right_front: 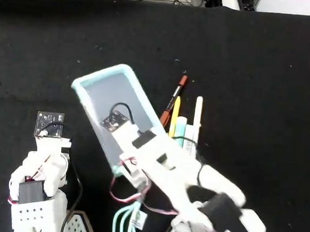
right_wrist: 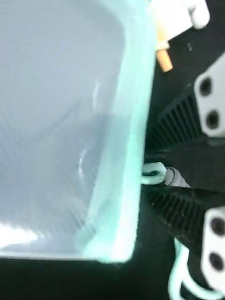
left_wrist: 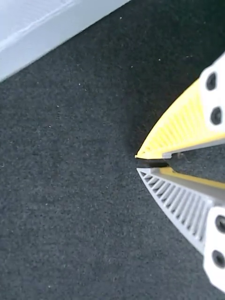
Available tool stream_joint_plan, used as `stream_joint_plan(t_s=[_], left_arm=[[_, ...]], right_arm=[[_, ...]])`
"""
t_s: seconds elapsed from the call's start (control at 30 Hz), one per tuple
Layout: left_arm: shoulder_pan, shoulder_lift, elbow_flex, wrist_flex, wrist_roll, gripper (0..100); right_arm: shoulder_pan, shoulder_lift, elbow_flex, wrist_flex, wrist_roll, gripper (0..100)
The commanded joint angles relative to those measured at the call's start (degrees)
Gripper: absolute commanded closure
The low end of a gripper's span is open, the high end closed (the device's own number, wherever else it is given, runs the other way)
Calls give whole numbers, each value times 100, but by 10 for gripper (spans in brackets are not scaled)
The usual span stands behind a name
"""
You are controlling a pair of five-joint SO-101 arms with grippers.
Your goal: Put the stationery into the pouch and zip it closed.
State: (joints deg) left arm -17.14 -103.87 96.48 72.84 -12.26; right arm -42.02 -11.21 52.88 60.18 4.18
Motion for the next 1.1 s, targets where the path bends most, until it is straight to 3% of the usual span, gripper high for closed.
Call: stream_joint_plan(t_s=[0.0,0.13,0.33,0.5,0.63,0.93,1.07], left_arm=[[-40,-35,84,-18,-26,945],[-40,-35,84,-18,-26,944],[-40,-35,84,-18,-26,943],[-40,-35,84,9,-26,943],[-4,-44,84,-70,-44,941],[1376,-44,84,-466,-26,940],[1780,-35,84,-475,97,846]], right_arm=[[114,-1112,479,-9,404,986],[149,-2281,857,-79,1002,955],[114,-2923,1165,-88,1143,773],[70,-2914,1191,-88,1152,785],[-378,-2914,1209,-44,1108,789],[-589,-2914,1666,-404,1099,789],[-589,-2914,2044,-844,1099,789]])
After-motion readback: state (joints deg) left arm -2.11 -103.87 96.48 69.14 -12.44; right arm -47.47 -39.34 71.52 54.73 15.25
